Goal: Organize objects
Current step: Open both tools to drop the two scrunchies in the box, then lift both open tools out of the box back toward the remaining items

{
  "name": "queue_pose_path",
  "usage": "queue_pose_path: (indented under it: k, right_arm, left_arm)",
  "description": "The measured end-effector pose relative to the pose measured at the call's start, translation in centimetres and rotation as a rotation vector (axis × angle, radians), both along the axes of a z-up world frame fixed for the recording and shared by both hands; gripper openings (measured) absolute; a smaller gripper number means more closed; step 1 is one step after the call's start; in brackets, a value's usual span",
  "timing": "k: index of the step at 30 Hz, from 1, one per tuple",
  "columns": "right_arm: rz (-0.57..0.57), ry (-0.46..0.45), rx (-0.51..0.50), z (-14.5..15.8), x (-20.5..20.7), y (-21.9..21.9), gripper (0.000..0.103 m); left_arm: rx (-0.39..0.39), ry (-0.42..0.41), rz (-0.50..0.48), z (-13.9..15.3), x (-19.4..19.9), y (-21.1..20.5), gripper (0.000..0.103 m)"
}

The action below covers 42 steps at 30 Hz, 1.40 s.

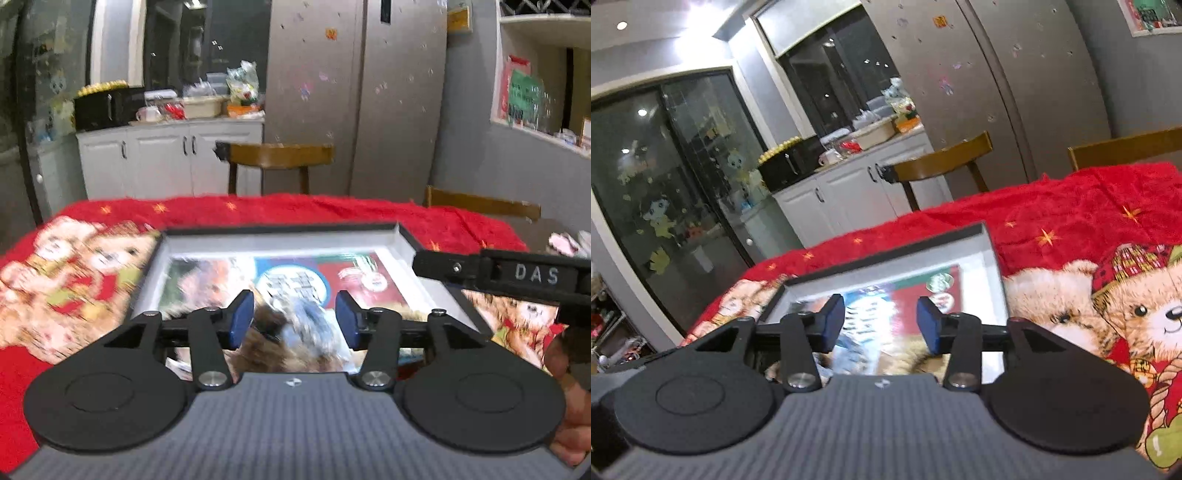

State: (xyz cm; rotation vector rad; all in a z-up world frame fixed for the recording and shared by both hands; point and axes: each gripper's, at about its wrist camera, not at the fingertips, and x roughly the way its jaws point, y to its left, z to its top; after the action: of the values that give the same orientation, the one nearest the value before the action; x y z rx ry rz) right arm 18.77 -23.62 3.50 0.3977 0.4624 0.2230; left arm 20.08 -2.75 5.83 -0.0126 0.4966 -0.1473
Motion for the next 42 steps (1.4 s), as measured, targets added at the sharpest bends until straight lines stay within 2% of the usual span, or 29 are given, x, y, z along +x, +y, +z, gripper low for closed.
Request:
queue_pose_path:
  k: [3, 6, 9, 16, 19, 23, 27, 29, 33, 36, 42]
  right_arm:
    - [0.015, -0.048, -0.017, 1.8, -1.2, 0.9, 0.067]
    - [0.020, -0.105, -0.032, 3.9, -2.9, 1.8, 0.073]
    - [0.035, -0.159, -0.020, 6.1, -4.6, 2.5, 0.076]
    - [0.066, -0.271, -0.031, 10.6, -8.1, 5.0, 0.087]
    - [0.072, -0.302, -0.035, 11.8, -9.3, 6.2, 0.092]
    - [0.066, -0.339, 0.003, 11.9, -10.8, 7.1, 0.101]
    - [0.053, -0.341, 0.017, 10.4, -12.1, 7.7, 0.101]
    - [0.057, -0.324, 0.003, 9.3, -12.6, 8.2, 0.101]
    - [0.088, -0.282, -0.040, 7.0, -12.7, 9.2, 0.101]
    - [0.082, -0.245, -0.072, 5.3, -11.9, 9.9, 0.101]
    - [0.107, -0.114, -0.082, 1.6, -9.4, 10.6, 0.100]
  left_arm:
    - [-0.010, -0.045, 0.009, 2.2, -1.6, 1.5, 0.063]
    - [0.012, -0.117, 0.026, 4.6, -3.9, 3.0, 0.067]
    - [0.027, -0.188, 0.052, 7.1, -6.3, 4.4, 0.069]
    - [0.044, -0.283, 0.054, 11.8, -11.2, 6.3, 0.072]
    - [0.062, -0.329, 0.071, 13.5, -13.5, 6.6, 0.076]
    - [0.069, -0.411, 0.105, 14.2, -16.7, 7.0, 0.087]
    - [0.109, -0.450, 0.132, 12.5, -19.6, 6.9, 0.087]
    - [0.086, -0.423, 0.142, 10.9, -20.5, 7.3, 0.088]
    - [-0.033, -0.244, 0.086, 7.0, -19.5, 8.9, 0.088]
    - [-0.045, -0.134, 0.086, 4.1, -18.1, 9.5, 0.088]
    - [-0.080, -0.023, 0.074, 0.1, -15.5, 10.9, 0.087]
